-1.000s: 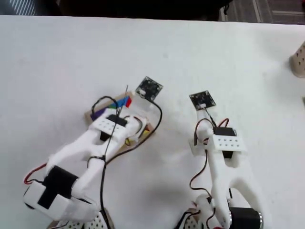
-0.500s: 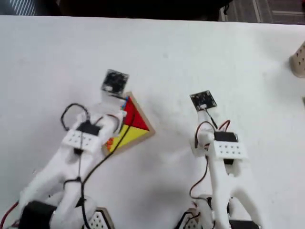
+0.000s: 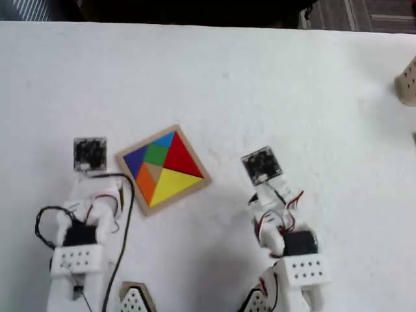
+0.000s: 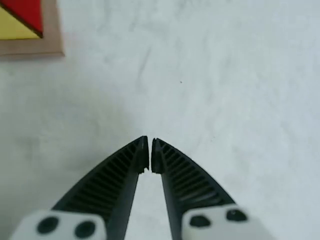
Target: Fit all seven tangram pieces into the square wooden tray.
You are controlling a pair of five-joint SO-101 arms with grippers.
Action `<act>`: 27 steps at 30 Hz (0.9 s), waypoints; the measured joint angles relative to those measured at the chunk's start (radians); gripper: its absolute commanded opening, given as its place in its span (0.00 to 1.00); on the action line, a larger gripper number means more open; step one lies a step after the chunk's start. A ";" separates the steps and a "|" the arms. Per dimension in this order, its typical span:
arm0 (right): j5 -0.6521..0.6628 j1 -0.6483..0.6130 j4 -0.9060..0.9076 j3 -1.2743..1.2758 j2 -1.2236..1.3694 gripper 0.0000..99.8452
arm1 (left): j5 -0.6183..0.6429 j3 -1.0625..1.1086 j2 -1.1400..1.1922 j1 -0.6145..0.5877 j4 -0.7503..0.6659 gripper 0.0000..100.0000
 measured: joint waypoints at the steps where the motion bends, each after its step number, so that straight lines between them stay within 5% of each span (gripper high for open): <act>1: 0.002 -0.023 0.023 0.021 -0.055 0.02 | 0.002 0.020 -0.055 -0.012 0.038 0.02; 12: 0.058 -0.126 0.255 0.172 -0.427 0.02 | -0.117 0.117 -0.651 -0.029 0.582 0.02; 27: 0.141 -0.130 0.384 0.173 -0.417 0.02 | -0.146 0.117 -0.657 -0.034 0.790 0.02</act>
